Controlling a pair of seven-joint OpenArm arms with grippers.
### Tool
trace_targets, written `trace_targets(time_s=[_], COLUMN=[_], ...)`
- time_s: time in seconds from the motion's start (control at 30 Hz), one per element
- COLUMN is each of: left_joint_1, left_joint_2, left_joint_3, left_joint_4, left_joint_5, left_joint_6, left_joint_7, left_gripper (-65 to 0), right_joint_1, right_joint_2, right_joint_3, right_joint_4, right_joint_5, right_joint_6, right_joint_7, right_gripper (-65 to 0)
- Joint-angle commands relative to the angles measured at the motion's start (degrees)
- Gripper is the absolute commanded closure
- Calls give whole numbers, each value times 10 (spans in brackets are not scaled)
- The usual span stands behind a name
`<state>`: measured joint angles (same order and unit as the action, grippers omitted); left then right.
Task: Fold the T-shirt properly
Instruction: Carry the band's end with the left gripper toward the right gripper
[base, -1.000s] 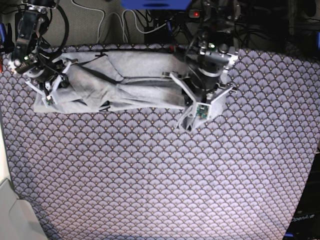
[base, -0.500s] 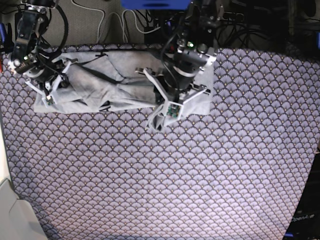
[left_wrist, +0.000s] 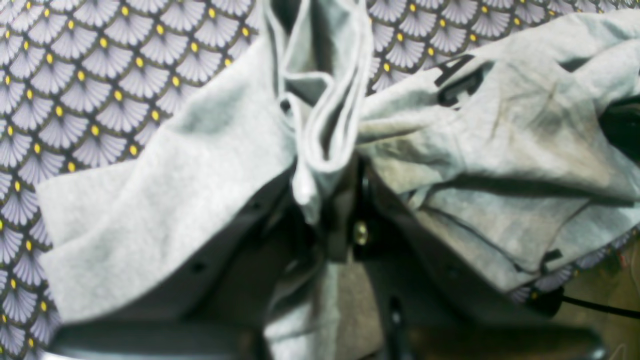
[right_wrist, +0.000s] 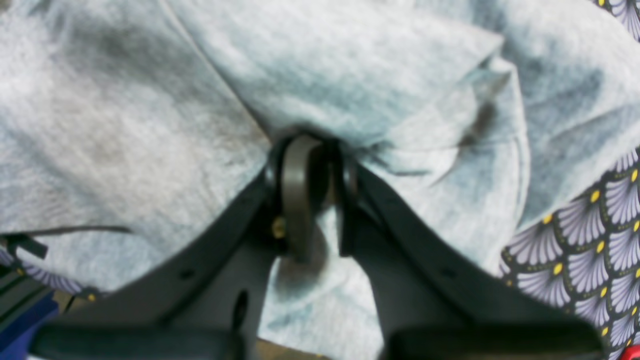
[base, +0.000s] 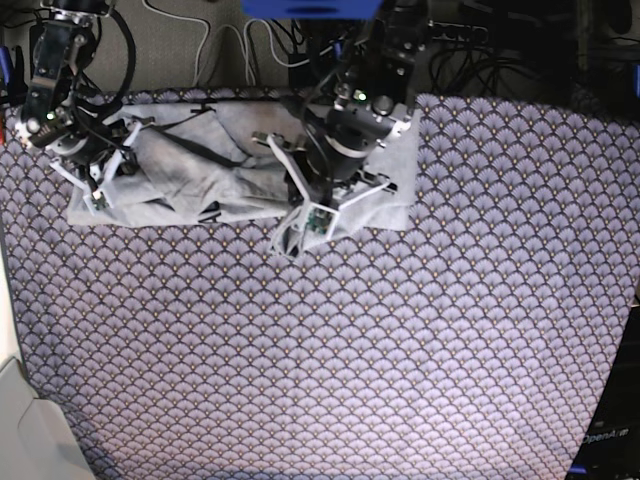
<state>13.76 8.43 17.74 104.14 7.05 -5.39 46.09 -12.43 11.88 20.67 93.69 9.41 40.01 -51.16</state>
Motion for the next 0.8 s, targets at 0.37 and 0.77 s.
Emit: trace_targets(time_s=[0.37,0.77], left_joint_1=[1,2], left_joint_2=[6,6], left_joint_3=[29,28], left_joint_4=[9,9], left_joint_5=[-6,-71], left_joint_6=[0,136], left_joint_7=[-13,14], left_gripper=[-4,-4], right_joint_1=[-9,-9], right_joint_2=[6,6], right_joint_3=[1,1], right_joint_4=[1,1], right_joint_5=[-15,-15], right_joint_6=[0,0], right_joint_7=[-16,-16], right_gripper=[-69,-69])
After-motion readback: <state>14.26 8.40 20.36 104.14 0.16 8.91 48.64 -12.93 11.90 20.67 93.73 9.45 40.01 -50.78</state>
